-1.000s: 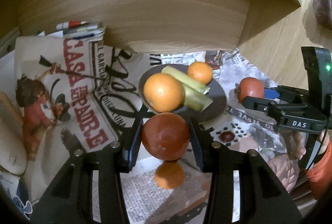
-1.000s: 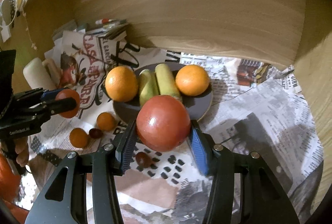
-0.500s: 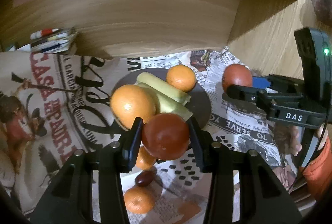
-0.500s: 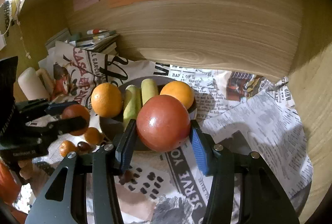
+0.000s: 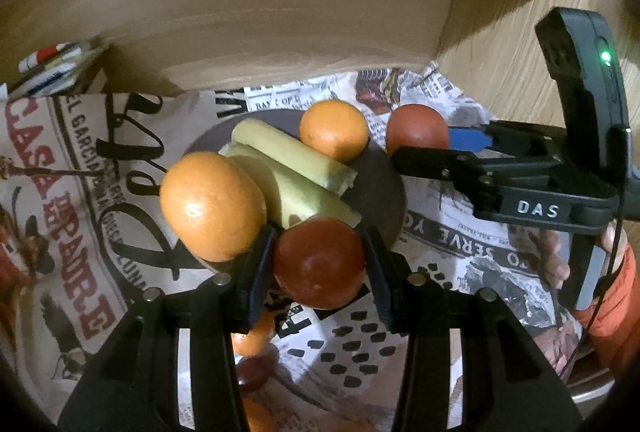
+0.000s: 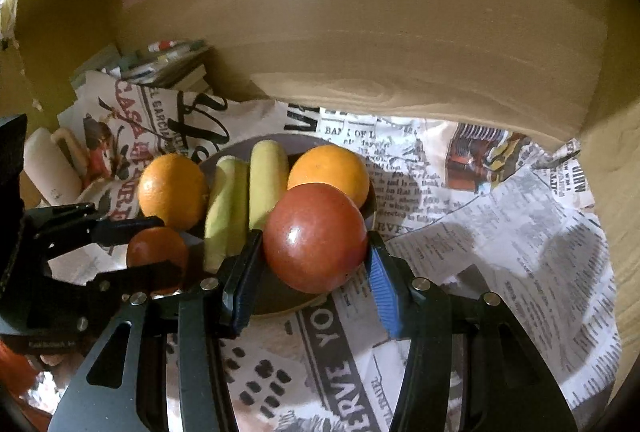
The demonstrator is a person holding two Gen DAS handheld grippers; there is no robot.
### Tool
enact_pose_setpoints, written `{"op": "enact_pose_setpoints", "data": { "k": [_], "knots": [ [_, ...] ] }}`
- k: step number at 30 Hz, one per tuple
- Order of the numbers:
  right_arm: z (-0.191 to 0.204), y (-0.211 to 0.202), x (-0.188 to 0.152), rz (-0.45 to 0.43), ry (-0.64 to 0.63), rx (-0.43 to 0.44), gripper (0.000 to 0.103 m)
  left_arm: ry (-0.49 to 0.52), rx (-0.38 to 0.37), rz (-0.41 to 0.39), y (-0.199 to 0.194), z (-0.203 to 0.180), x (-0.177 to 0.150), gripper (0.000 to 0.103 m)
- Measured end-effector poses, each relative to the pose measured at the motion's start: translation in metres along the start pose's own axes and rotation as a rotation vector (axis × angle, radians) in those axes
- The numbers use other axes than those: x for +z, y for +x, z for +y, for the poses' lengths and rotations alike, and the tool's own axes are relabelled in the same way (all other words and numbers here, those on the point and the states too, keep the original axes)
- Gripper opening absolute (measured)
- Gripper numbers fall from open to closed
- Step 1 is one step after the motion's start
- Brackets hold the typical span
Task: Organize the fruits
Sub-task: 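Carry both held red tomatoes toward the dark plate, then lower the tomatoes onto the plate and open both tools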
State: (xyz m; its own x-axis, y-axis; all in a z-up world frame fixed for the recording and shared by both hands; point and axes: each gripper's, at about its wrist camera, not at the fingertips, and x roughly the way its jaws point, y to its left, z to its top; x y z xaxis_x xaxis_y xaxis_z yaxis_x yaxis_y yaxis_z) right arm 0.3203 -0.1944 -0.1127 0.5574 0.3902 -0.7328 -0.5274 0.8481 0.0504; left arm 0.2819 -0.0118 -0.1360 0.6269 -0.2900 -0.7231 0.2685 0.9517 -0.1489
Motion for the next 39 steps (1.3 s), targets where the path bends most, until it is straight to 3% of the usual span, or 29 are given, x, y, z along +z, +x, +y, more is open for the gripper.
{"op": "enact_pose_setpoints", "data": {
  "k": [14, 17, 19, 28, 39],
  "knots": [
    [-0.001, 0.027, -0.005, 0.075, -0.024, 0.007, 0.048, 0.017, 0.02, 0.0, 0.007, -0.001, -0.001, 0.046],
    [-0.002, 0.027, -0.005, 0.082, -0.012, 0.023, 0.057, 0.023, 0.022, 0.006, 0.008, -0.002, -0.001, 0.048],
    [-0.002, 0.024, -0.005, 0.071, -0.009, 0.02, 0.064, 0.019, 0.023, 0.01, 0.009, -0.002, -0.001, 0.051],
    [0.001, -0.002, 0.0, 0.01, 0.005, 0.011, 0.064, -0.016, 0.021, -0.022, -0.013, 0.003, -0.004, 0.054],
    [0.024, -0.054, -0.004, -0.106, 0.0, 0.028, 0.069, -0.026, 0.089, -0.137, -0.067, 0.005, -0.006, 0.059]
  ]
}}
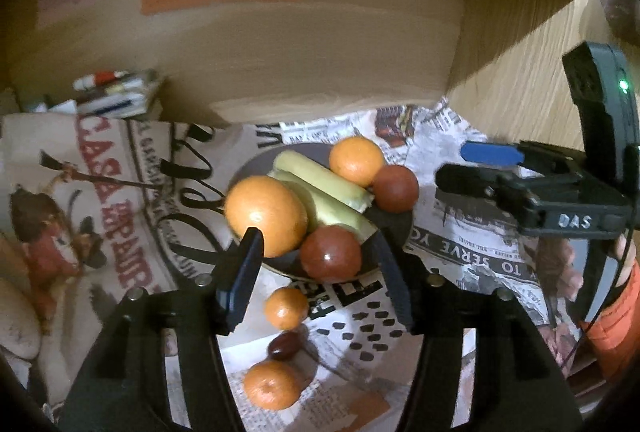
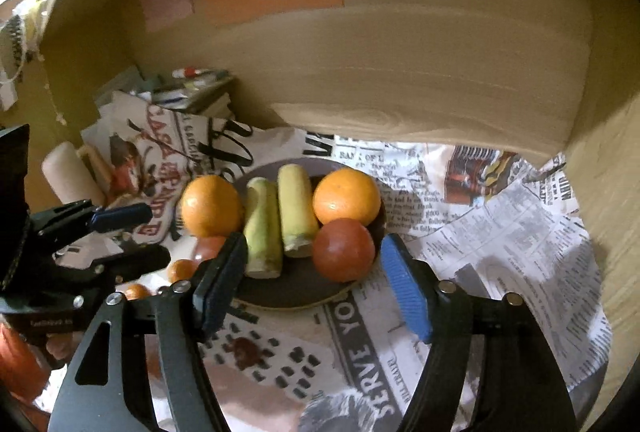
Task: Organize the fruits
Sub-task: 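Lower the tomatoes onto the plate and open both tools, then grasp a small mandarin with the left tool while the right tool grasps another mandarin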
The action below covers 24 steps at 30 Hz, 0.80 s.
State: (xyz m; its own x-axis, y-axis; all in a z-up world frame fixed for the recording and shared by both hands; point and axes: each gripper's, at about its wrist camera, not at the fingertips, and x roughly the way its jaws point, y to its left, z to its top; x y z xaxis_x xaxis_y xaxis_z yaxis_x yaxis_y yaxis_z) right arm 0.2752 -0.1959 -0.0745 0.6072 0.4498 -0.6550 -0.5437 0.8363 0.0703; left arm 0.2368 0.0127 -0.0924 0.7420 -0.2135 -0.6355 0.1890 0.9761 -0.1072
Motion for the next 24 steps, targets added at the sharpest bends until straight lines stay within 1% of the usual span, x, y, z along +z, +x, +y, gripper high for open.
{"op": "enact_pose_setpoints", "data": {
  "k": [6, 10, 14, 19, 24],
  "knots": [
    [0.018, -0.011, -0.008, -0.011, -0.012, 0.018, 0.069, -0.022, 0.044, -0.046, -0.027, 0.009, -0.006, 0.066],
    [0.03, -0.014, -0.014, -0.013, -0.016, 0.033, 0.069, -0.032, 0.075, -0.048, -0.038, 0.017, -0.017, 0.071],
    [0.042, -0.014, -0.021, -0.008, -0.022, 0.038, 0.069, -0.037, 0.091, -0.015, -0.039, 0.022, -0.033, 0.071],
    [0.051, -0.013, -0.032, 0.004, -0.015, 0.046, 0.069, -0.043, 0.086, 0.054, -0.029, 0.025, -0.056, 0.071],
    [0.056, -0.008, -0.041, 0.03, -0.002, 0.055, 0.069, -0.058, 0.068, 0.108, -0.017, 0.027, -0.072, 0.071]
  ]
}}
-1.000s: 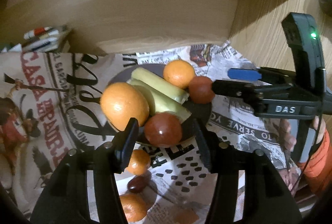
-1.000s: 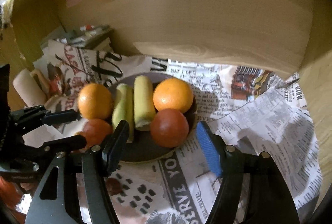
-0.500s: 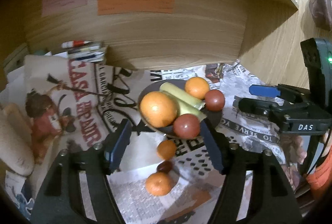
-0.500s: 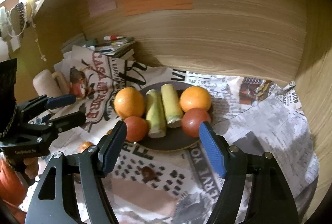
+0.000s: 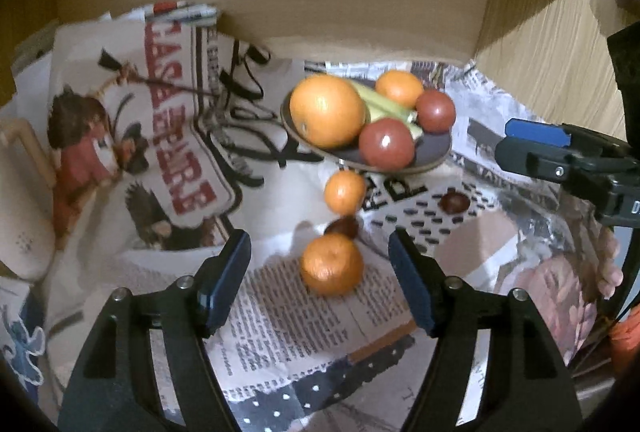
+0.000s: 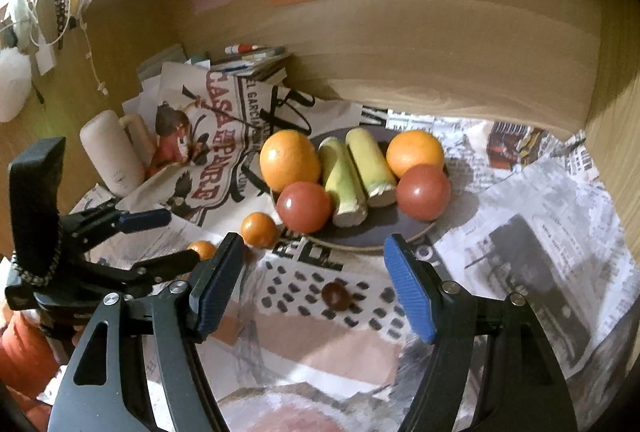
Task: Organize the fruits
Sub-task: 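Grasp a small mandarin with the left tool while the right tool grasps another mandarin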
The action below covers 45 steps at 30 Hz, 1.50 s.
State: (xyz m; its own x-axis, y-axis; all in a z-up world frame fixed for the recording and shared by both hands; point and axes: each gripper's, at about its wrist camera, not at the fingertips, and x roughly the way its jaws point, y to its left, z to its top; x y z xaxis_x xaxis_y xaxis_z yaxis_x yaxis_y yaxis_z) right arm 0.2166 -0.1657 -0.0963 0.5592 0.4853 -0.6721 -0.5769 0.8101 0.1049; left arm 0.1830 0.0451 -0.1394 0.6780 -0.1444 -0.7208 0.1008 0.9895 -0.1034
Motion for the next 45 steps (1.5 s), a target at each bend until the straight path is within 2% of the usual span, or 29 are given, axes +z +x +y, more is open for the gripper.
{"op": "enact_pose_setpoints", "data": {
  "k": [2, 4, 9, 13, 15, 20, 26, 29, 33, 44, 45],
  "knots": [
    [0.001, 0.003, -0.002, 0.012, 0.004, 0.005, 0.069, -0.006, -0.016, 0.02, 0.007, 0.0, -0.003, 0.069],
    [0.002, 0.005, -0.004, 0.018, 0.005, 0.007, 0.069, -0.013, -0.036, 0.04, 0.013, 0.001, -0.005, 0.059],
    [0.006, 0.009, -0.006, 0.028, 0.001, 0.014, 0.069, -0.021, -0.059, 0.071, 0.024, 0.002, -0.007, 0.051],
    [0.015, 0.016, -0.007, 0.05, -0.015, 0.02, 0.066, -0.019, -0.077, 0.079, 0.028, 0.002, -0.009, 0.038],
    [0.02, 0.021, -0.007, 0.072, -0.025, 0.028, 0.061, -0.022, -0.088, 0.071, 0.026, 0.004, -0.01, 0.038],
    [0.031, 0.036, -0.002, 0.109, -0.045, 0.029, 0.058, -0.046, -0.095, 0.037, 0.016, 0.015, -0.011, 0.037],
    [0.044, 0.057, 0.002, 0.134, -0.041, 0.032, 0.057, -0.07, -0.038, -0.029, -0.003, 0.04, -0.011, 0.037],
    [0.048, 0.073, 0.002, 0.175, -0.025, 0.065, 0.05, -0.083, -0.037, -0.049, -0.009, 0.049, -0.013, 0.037],
    [0.054, 0.085, 0.003, 0.195, -0.028, 0.037, 0.047, -0.084, -0.032, -0.066, -0.012, 0.057, -0.018, 0.037],
    [0.057, 0.106, 0.02, 0.214, -0.012, -0.008, 0.047, -0.097, -0.084, -0.077, -0.01, 0.062, -0.023, 0.037],
    [0.057, 0.108, 0.02, 0.213, -0.007, -0.011, 0.044, -0.095, -0.083, -0.078, -0.009, 0.062, -0.023, 0.037]
  ]
}}
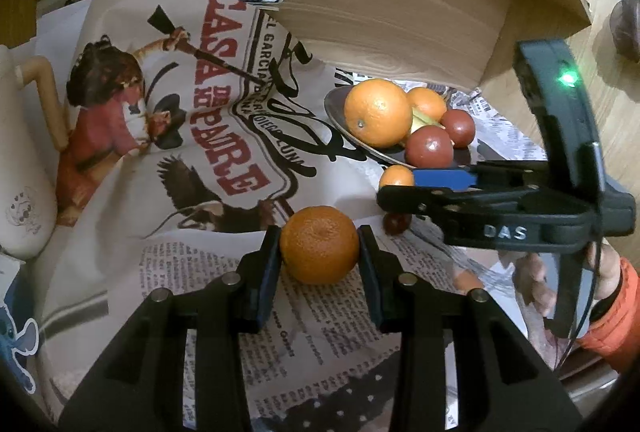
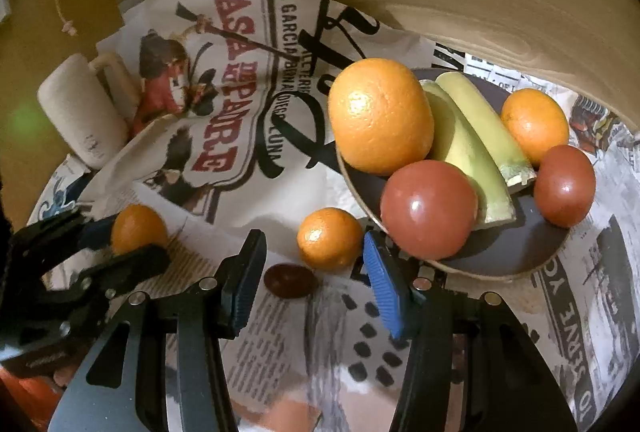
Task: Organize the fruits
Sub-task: 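Grasp a small mandarin with the left tool while the right tool grasps another mandarin, then carry both held mandarins over the dark plate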
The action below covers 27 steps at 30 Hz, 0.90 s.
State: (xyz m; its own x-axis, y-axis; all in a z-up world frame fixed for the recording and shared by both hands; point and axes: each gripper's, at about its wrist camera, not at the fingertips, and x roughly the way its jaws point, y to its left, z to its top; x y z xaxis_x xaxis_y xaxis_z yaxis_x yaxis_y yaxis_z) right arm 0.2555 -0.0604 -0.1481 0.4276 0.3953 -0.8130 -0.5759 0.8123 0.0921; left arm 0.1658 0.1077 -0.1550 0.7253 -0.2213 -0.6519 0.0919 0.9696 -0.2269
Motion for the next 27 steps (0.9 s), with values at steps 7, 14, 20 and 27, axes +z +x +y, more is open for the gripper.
{"op": "enact_pose_setpoints", "data": {
  "k": [7, 14, 20, 27],
  "knots": [
    [-0.002, 0.0, 0.001, -0.012, 0.005, 0.019, 0.032, 0.004, 0.013, 0.001, -0.001, -0.002, 0.0, 0.037],
    [0.0, -0.035, -0.002, -0.102, -0.025, 0.034, 0.032, 0.016, 0.03, -0.022, -0.013, -0.01, 0.009, 0.037],
    [-0.008, -0.074, -0.001, -0.196, -0.038, 0.03, 0.032, 0.042, 0.035, -0.07, -0.024, -0.029, 0.025, 0.037],
    [-0.028, -0.108, 0.001, -0.281, -0.04, -0.017, 0.032, 0.073, 0.034, -0.131, -0.031, -0.056, 0.048, 0.037]
  ]
}}
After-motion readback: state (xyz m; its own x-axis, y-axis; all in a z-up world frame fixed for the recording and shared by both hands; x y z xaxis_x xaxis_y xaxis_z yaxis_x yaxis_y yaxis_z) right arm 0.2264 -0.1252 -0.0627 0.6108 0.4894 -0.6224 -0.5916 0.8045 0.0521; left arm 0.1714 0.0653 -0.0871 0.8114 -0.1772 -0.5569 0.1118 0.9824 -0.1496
